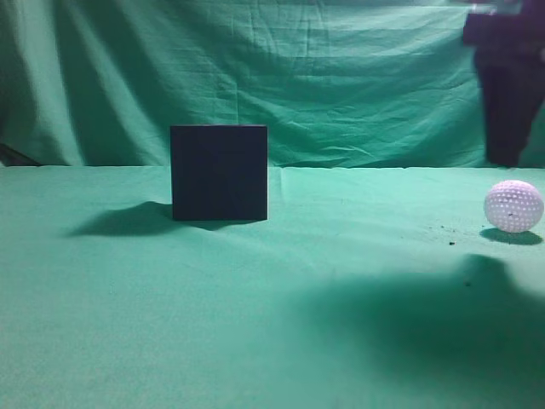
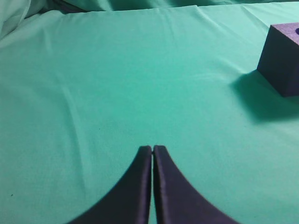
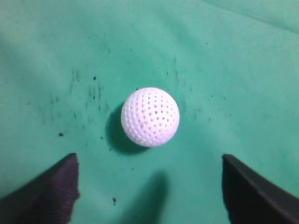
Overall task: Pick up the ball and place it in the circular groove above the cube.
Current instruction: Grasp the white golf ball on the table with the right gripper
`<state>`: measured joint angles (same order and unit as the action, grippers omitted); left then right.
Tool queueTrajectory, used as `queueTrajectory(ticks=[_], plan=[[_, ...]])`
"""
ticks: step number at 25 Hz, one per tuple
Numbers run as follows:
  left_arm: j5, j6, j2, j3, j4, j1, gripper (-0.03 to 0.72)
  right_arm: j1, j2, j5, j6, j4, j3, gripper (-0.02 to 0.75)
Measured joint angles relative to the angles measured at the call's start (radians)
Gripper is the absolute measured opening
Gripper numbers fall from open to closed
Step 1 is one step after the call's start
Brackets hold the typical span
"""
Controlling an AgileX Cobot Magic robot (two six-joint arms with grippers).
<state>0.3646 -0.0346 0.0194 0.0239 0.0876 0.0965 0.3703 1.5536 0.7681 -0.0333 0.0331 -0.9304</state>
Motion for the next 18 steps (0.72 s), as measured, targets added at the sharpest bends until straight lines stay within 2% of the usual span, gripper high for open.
queueTrajectory(ticks=[2, 12, 13, 15, 18], plan=[[0.000, 0.000, 0.000, 0.000, 0.000, 0.000, 0.000, 0.000, 0.052, 0.000, -0.020, 0.000, -0.028, 0.605], [0.000, 0.000, 0.000, 0.000, 0.000, 0.000, 0.000, 0.000, 0.217, -0.012, -0.039, 0.006, -0.110, 0.599], [0.000, 0.000, 0.000, 0.000, 0.000, 0.000, 0.000, 0.000, 0.224, -0.012, -0.039, 0.008, -0.111, 0.559], [0.000, 0.000, 0.000, 0.000, 0.000, 0.000, 0.000, 0.000, 0.233, -0.014, -0.048, 0.013, -0.112, 0.559], [0.000, 0.000, 0.000, 0.000, 0.000, 0.000, 0.000, 0.000, 0.242, -0.014, -0.057, 0.016, -0.114, 0.403]])
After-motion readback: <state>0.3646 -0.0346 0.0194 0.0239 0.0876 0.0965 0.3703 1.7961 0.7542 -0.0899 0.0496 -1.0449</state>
